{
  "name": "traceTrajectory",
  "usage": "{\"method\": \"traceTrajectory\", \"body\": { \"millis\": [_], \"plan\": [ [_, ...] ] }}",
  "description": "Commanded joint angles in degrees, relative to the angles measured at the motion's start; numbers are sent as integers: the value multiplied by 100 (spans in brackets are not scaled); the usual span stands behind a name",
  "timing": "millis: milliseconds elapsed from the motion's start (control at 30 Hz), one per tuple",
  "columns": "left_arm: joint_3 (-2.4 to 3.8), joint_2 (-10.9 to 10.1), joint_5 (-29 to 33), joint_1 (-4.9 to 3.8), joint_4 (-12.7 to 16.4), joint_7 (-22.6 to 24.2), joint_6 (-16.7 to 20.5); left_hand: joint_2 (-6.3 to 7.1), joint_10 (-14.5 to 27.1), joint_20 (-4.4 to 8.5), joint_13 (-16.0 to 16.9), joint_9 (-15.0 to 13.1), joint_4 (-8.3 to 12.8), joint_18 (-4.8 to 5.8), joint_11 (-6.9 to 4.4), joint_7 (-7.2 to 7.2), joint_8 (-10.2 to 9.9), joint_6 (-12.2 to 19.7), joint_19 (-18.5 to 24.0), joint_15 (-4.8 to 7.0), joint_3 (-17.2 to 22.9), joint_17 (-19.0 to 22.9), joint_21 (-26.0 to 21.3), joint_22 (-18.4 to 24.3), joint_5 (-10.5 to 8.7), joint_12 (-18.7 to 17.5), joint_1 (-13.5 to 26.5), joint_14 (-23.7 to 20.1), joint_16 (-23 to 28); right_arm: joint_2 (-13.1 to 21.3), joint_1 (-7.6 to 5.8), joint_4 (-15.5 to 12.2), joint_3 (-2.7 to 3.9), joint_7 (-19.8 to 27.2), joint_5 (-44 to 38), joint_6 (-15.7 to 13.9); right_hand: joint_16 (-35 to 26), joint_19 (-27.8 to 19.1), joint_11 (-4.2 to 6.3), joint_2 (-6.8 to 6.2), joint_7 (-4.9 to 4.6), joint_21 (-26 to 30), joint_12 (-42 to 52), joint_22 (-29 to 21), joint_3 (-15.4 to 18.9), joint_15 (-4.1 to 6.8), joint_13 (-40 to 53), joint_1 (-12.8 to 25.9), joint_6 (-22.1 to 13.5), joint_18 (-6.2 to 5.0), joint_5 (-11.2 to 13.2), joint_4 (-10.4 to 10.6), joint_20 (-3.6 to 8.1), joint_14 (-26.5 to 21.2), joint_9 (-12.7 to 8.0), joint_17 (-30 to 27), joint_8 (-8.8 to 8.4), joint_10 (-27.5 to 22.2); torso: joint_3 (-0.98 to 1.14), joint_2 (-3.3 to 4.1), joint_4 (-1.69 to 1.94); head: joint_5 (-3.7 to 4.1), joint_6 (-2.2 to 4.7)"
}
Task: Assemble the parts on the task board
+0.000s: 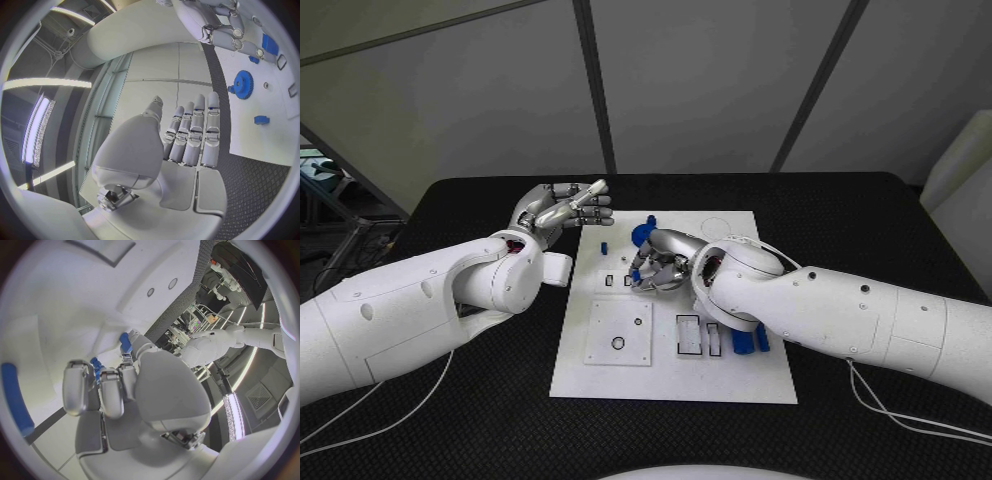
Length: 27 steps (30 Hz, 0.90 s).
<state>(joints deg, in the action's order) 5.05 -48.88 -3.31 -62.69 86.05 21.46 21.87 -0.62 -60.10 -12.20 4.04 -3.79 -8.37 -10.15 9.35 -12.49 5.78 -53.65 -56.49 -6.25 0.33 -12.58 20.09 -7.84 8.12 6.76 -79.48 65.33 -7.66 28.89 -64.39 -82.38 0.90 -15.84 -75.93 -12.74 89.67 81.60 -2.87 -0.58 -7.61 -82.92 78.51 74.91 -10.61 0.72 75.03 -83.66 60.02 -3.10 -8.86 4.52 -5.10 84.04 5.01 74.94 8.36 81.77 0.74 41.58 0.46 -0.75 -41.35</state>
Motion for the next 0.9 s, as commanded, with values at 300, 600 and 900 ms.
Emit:
{"method": "traceTrajectory", "body": {
  "millis": [300, 600, 900],
  "plan": [
    [5, 8, -42, -11, 10, 9, -77, -18, -9, -17, -3, 3, 45, -27, 17, -39, -24, -8, 32, -17, -9, -9, -24, 9, -30, -23, -43, -2, 50, -15, -1, 23, -4, -59, -49, 148, -27, -41, -19, -73, -33, 26, -122, 136, 14, 23, 299, 104, -83, 12, -29, 28, -22, 563, -24, 1367, -40, -107, 0, -1, 3, 1, -16],
    [5, 11, -42, -11, 6, 7, -81, -18, -9, -17, -3, 3, 45, -27, 17, -39, -24, -8, 32, -17, -9, -9, -24, 9, -30, -23, -43, -2, 50, -16, 0, 50, -5, -71, -96, 132, -33, -60, -72, -133, -99, 47, -251, 108, 13, -18, 190, 146, -255, 7, -43, 26, -53, 560, -63, 1356, -121, -204, 0, 1, -1, -1, -16],
    [5, 13, -42, -11, 4, 3, -88, -18, -9, -17, -3, 3, 45, -27, 17, -39, -24, -8, 32, -17, -9, -9, -24, 9, -30, -23, -43, -2, 50, -27, 0, 60, -6, -42, -106, 102, -35, -78, -129, -197, -165, 67, -412, 82, 12, -67, 48, 177, -453, 1, -43, 21, -97, 559, -99, 1355, -208, -323, 1, 0, -1, 4, -20]
  ]
}}
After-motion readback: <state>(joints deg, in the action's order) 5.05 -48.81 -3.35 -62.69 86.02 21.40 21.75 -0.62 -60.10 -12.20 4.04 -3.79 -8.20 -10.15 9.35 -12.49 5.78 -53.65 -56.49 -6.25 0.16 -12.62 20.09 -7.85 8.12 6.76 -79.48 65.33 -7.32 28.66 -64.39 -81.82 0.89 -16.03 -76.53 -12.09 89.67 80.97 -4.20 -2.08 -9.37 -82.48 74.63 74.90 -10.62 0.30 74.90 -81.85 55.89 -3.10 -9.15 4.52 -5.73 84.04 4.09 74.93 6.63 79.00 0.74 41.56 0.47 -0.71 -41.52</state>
